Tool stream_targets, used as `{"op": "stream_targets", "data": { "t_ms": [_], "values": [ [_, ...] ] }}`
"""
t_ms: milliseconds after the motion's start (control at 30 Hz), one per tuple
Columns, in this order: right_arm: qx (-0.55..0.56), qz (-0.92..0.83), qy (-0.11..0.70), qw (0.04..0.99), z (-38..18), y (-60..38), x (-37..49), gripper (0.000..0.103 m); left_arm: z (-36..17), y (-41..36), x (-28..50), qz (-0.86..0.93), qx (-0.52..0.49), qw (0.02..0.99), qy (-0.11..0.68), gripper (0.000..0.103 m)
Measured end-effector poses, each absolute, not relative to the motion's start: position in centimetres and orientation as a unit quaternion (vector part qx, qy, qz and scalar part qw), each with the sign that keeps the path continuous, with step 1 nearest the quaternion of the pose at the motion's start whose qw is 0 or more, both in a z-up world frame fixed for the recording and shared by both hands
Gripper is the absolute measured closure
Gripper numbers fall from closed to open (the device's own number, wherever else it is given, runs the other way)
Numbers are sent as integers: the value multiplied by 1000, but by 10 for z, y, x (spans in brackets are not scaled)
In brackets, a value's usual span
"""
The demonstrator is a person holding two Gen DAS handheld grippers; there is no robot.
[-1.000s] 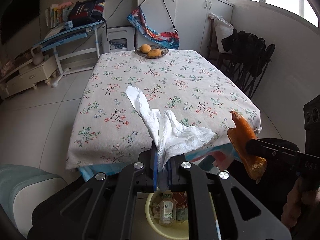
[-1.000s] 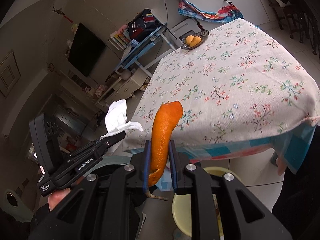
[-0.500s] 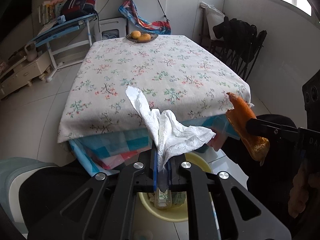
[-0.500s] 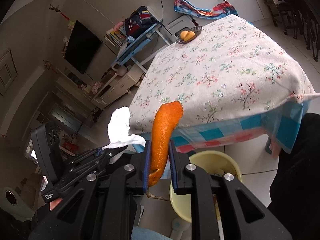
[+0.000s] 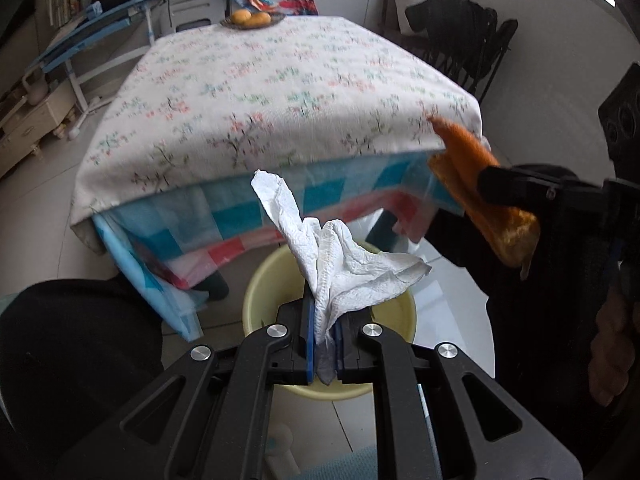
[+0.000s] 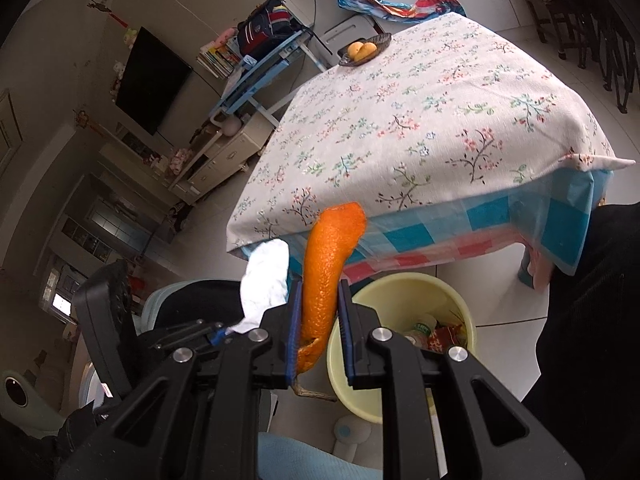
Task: Collect trash
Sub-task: 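Lift and carry the tissue and orange peel with both grippers over the bucket, then open both grippers to drop the tissue and peel into the yellow bucket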
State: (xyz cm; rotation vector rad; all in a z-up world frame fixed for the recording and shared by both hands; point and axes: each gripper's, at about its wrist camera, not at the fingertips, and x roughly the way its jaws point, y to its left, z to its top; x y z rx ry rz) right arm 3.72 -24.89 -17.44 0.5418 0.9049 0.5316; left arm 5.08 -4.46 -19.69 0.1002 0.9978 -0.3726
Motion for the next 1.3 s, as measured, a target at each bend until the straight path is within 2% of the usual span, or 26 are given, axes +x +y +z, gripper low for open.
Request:
{"op": "stream_targets", "data": {
  "t_ms": [267, 333, 367, 467, 500, 700, 1300],
  "values": [
    [246, 242, 445, 826, -183, -244, 38, 85, -221, -55, 53, -197, 66, 828, 522, 95],
    [244, 237, 450, 825, -186, -245, 38, 85, -226, -57, 55, -195, 70, 821, 533, 92],
    [244, 235, 453, 825, -187, -245, 38, 85, -228, -56, 56, -194, 69, 818, 537, 87],
    [243, 231, 461, 822, -191, -245, 39, 85, -231, -53, 58, -186, 68, 813, 547, 61],
    [242, 230, 464, 821, -192, -245, 39, 85, -231, -53, 58, -185, 68, 814, 546, 58],
    [234, 225, 477, 816, -196, -242, 40, 85, -229, -54, 57, -186, 72, 814, 546, 54],
    [176, 226, 545, 788, -223, -207, 57, 80, -165, -26, 48, -106, 54, 899, 421, 32]
  ]
}}
